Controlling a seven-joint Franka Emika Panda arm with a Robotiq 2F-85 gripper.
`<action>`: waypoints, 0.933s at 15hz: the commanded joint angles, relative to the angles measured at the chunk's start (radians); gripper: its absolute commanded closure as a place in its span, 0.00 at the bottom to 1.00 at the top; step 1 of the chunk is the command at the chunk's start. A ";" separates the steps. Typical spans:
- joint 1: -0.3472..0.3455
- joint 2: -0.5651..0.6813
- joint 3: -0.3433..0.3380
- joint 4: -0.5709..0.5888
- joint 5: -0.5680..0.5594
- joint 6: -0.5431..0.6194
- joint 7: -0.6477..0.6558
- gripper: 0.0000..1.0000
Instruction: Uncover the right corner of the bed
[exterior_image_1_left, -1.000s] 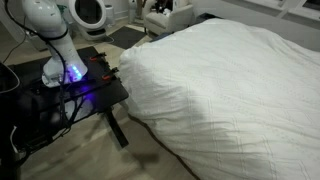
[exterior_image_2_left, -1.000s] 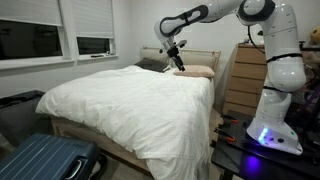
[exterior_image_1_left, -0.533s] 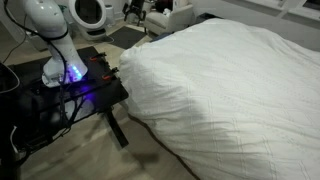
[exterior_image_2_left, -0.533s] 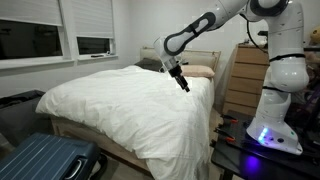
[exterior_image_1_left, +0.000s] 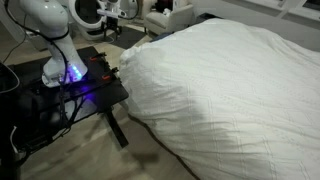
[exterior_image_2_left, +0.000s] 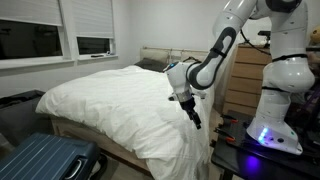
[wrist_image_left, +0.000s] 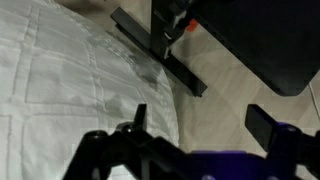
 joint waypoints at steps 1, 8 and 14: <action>0.101 0.033 0.006 -0.093 -0.111 0.226 0.238 0.00; 0.401 0.252 -0.230 0.011 -0.616 0.441 0.798 0.00; 0.523 0.494 -0.360 0.236 -0.849 0.499 1.115 0.00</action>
